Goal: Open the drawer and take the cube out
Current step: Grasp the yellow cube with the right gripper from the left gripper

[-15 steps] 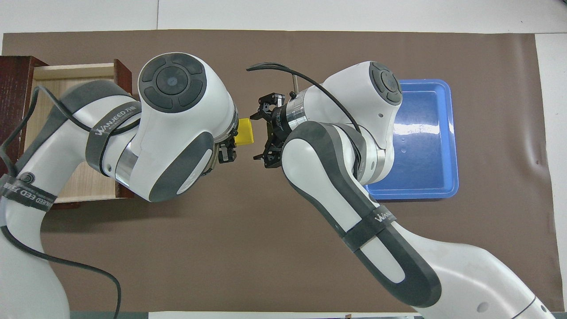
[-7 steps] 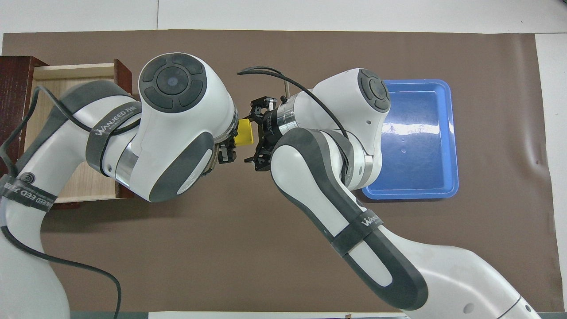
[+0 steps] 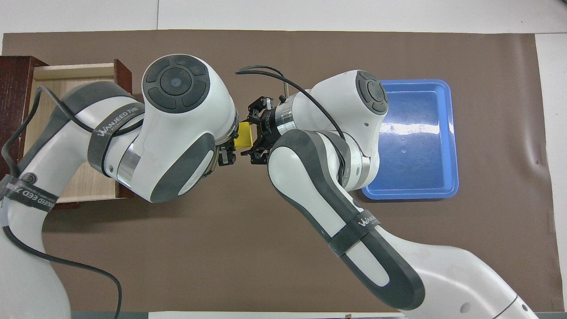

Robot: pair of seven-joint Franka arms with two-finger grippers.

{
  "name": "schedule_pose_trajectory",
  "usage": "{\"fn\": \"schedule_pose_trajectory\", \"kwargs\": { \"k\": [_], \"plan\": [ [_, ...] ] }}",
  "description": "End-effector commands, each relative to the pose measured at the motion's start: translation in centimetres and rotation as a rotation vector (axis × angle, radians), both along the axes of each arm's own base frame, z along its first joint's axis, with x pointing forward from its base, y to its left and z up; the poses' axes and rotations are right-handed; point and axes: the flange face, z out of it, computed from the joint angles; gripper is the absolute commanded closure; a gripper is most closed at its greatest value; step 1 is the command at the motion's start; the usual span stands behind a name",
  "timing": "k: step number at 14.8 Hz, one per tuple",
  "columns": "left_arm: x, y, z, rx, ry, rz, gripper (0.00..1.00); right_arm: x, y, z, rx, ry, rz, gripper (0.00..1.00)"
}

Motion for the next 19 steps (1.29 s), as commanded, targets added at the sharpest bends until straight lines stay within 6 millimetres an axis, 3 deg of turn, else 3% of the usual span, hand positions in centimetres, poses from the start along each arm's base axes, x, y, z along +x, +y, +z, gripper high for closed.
{"fn": "schedule_pose_trajectory", "kwargs": {
  "k": [1,2,3,8,9,10,11,12,17,19],
  "plan": [
    [0.1,0.4,0.2,0.006,-0.016,-0.006,0.97,-0.1,0.4,-0.1,0.012,0.015,-0.004,0.72],
    [0.1,0.4,0.2,0.006,-0.016,-0.006,0.97,-0.1,0.4,-0.1,0.011,0.011,0.0,0.93],
    [0.1,0.4,0.2,0.006,-0.016,-0.006,0.97,0.0,0.3,-0.1,0.012,0.005,0.006,1.0],
    [0.1,0.4,0.2,0.006,-0.016,-0.008,0.96,0.4,-0.4,-0.2,0.013,-0.001,0.009,1.0],
    [0.1,0.4,0.2,0.006,-0.016,-0.006,0.92,0.5,-0.6,-0.3,0.014,0.001,0.005,1.0],
    [0.1,0.4,0.3,0.005,-0.017,-0.007,0.69,0.6,-0.7,-0.3,0.012,0.0,0.003,1.0],
    [0.1,0.4,0.3,0.005,-0.017,-0.007,0.31,0.6,-0.8,-0.3,0.011,0.005,0.005,1.0],
    [0.3,0.5,0.4,0.004,-0.019,-0.006,0.02,0.6,-0.9,-0.4,0.011,0.007,0.006,1.0],
    [0.8,1.2,0.6,0.005,-0.022,0.009,0.0,1.0,-1.5,-0.5,0.009,0.002,0.012,1.0],
    [2.2,3.7,0.4,0.023,-0.018,0.052,0.0,1.9,-3.3,-0.6,0.006,-0.005,0.014,1.0]
  ]
}}
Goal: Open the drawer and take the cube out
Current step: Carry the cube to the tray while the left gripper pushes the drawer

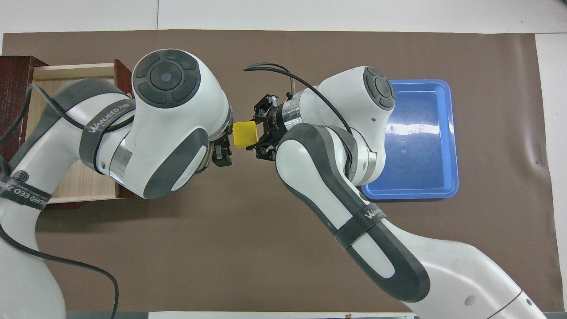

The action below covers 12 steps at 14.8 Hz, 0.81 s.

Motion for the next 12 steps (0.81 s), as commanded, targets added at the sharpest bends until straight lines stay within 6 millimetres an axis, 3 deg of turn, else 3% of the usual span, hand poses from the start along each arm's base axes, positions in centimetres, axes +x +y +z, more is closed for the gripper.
{"fn": "schedule_pose_trajectory", "kwargs": {
  "k": [1,2,5,8,10,12],
  "plan": [
    [2.0,4.0,-0.1,0.036,-0.003,0.056,0.0,1.4,-2.7,-0.2,0.013,-0.009,0.027,1.0],
    [3.3,7.0,-0.5,0.055,0.012,0.089,0.0,2.1,-4.4,-0.3,0.013,-0.015,0.033,1.0],
    [4.6,12.3,-1.5,0.096,0.039,0.1,0.0,4.0,-10.1,-0.6,0.017,-0.013,0.065,1.0],
    [3.3,15.2,-3.7,0.133,0.079,0.034,0.0,5.0,-18.9,-2.4,0.028,-0.02,0.114,1.0],
    [4.1,17.6,-3.8,0.132,0.067,0.04,0.0,5.4,-23.9,-3.4,0.027,-0.005,0.086,1.0],
    [4.0,18.5,-4.2,0.137,0.079,0.052,0.0,5.2,-27.2,-4.1,0.02,0.007,0.048,1.0]
  ]
}}
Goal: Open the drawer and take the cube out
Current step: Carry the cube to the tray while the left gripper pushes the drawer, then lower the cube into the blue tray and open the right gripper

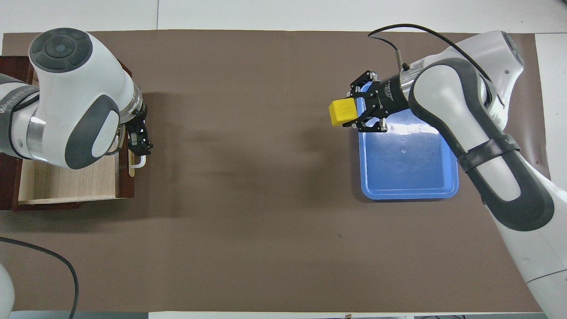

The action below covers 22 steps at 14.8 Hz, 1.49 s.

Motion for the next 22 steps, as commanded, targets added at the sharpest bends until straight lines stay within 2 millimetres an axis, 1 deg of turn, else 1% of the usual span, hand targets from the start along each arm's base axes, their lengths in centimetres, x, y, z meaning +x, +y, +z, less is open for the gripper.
{"fn": "schedule_pose_trajectory", "kwargs": {
  "k": [1,3,6,7,9,10,12,14,16,18,20,22],
  "plan": [
    [-1.3,1.6,0.0,0.015,-0.005,-0.01,0.0,-1.3,-3.9,-0.9,0.001,0.009,-0.025,1.0],
    [-1.8,2.0,-0.6,0.02,0.011,-0.035,0.0,-1.9,-7.6,-2.8,-0.006,0.006,-0.026,1.0],
    [-1.1,4.1,-0.5,0.018,-0.005,-0.024,0.0,-3.2,-12.3,-5.7,-0.028,-0.02,0.003,1.0],
    [-0.9,4.7,-0.5,0.018,-0.01,-0.045,0.0,-3.6,-13.6,-6.5,-0.029,-0.021,0.007,1.0],
    [-0.4,6.4,-0.3,0.018,-0.016,-0.062,0.0,-4.5,-15.5,-8.0,-0.032,-0.01,-0.01,1.0],
    [-0.2,7.3,-0.1,0.02,-0.016,-0.065,0.0,-5.2,-15.9,-9.1,-0.038,-0.003,-0.011,1.0],
    [0.2,9.2,-0.1,0.021,-0.009,-0.085,0.0,-6.0,-16.2,-10.1,-0.052,0.004,-0.031,1.0],
    [0.2,9.9,-0.1,0.022,-0.002,-0.111,0.0,-6.3,-16.4,-10.5,-0.059,0.007,-0.04,1.0],
    [0.3,10.2,0.2,0.022,-0.002,-0.114,0.0,-7.1,-16.6,-11.5,-0.075,0.011,-0.057,1.0],
    [0.6,10.8,0.6,0.023,-0.008,-0.126,0.0,-7.4,-16.6,-11.8,-0.082,0.011,-0.061,1.0],
    [0.8,11.8,0.7,0.025,-0.01,-0.134,0.0,-7.4,-16.6,-11.7,-0.082,0.004,-0.057,1.0],
    [0.9,13.4,0.9,0.028,-0.003,-0.158,0.0,-7.4,-16.6,-11.7,-0.082,0.003,-0.054,1.0]
  ]
}}
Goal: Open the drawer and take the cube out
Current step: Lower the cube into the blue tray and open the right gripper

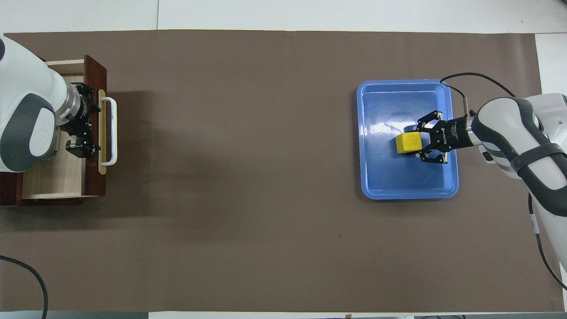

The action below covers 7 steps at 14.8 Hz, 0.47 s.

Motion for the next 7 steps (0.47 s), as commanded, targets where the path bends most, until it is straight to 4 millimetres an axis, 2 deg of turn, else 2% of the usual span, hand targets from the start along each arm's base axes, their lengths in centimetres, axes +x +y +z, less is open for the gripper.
{"fn": "schedule_pose_trajectory", "kwargs": {
  "k": [1,2,3,5,7],
  "plan": [
    [0.4,3.9,0.8,0.029,-0.019,-0.022,0.0,-0.9,0.1,0.0,-0.014,-0.017,0.025,0.62],
    [0.4,5.2,0.7,0.031,-0.012,-0.036,0.0,-0.9,0.2,0.0,-0.011,-0.016,0.027,0.29],
    [0.4,6.2,0.7,0.031,-0.007,-0.052,0.0,-0.8,0.2,0.2,-0.008,-0.016,0.029,0.19],
    [0.4,8.2,0.6,0.021,-0.006,-0.07,0.0,-0.8,0.3,0.6,0.001,-0.011,0.035,0.09],
    [0.3,10.2,0.5,0.023,-0.015,-0.074,0.0,-0.3,0.7,2.3,0.014,-0.018,0.044,0.04]
  ]
}}
